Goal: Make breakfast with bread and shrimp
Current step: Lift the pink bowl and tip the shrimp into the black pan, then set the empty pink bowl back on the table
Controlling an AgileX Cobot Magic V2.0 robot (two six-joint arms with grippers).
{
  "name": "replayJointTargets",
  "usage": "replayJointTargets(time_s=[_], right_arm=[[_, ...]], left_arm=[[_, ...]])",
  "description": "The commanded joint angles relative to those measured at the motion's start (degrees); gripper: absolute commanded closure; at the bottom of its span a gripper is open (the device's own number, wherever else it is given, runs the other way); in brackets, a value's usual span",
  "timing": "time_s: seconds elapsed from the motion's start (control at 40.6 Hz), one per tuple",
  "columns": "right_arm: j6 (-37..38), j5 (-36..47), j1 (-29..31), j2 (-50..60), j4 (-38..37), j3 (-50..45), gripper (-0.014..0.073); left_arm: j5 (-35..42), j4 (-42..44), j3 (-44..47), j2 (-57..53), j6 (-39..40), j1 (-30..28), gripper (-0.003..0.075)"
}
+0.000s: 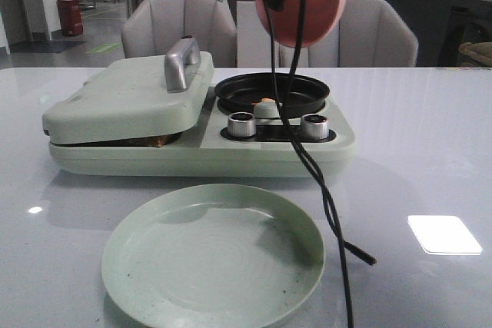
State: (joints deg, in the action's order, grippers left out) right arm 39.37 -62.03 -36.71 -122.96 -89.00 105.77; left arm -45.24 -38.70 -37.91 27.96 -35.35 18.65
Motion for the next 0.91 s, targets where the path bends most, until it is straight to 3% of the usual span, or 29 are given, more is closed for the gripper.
replayJointTargets(time_s=[0.0,0.173,0.419,0.542,0.715,0.887], right_arm=[[-0.2,-2.7,1.0,7.2,6.3,1.8,0.0548],[-0.2,3.6,4.8,16.0,22.4,-5.2,0.0548],[1.4,11.5,12.4,30.7,31.2,-25.5,0.0548],[0.9,17.9,18.9,35.8,39.3,-34.3,0.0548],[-4.4,26.8,29.5,39.5,53.1,-44.6,0.0548],[-15.4,33.6,37.4,39.7,71.4,-51.8,0.0548]], left_arm=[[3.5,-2.0,-1.5,0.2,-0.1,0.5,0.0619],[3.5,-1.8,-1.5,0.2,-0.1,0.5,0.0619],[3.5,-1.8,-1.5,0.2,-0.1,0.5,0.0619],[3.5,-1.8,-1.5,0.2,-0.1,0.5,0.0619],[3.5,-1.8,-1.5,0.2,-0.1,0.5,0.0619],[3.5,-1.8,-1.5,0.2,-0.1,0.5,0.0619]])
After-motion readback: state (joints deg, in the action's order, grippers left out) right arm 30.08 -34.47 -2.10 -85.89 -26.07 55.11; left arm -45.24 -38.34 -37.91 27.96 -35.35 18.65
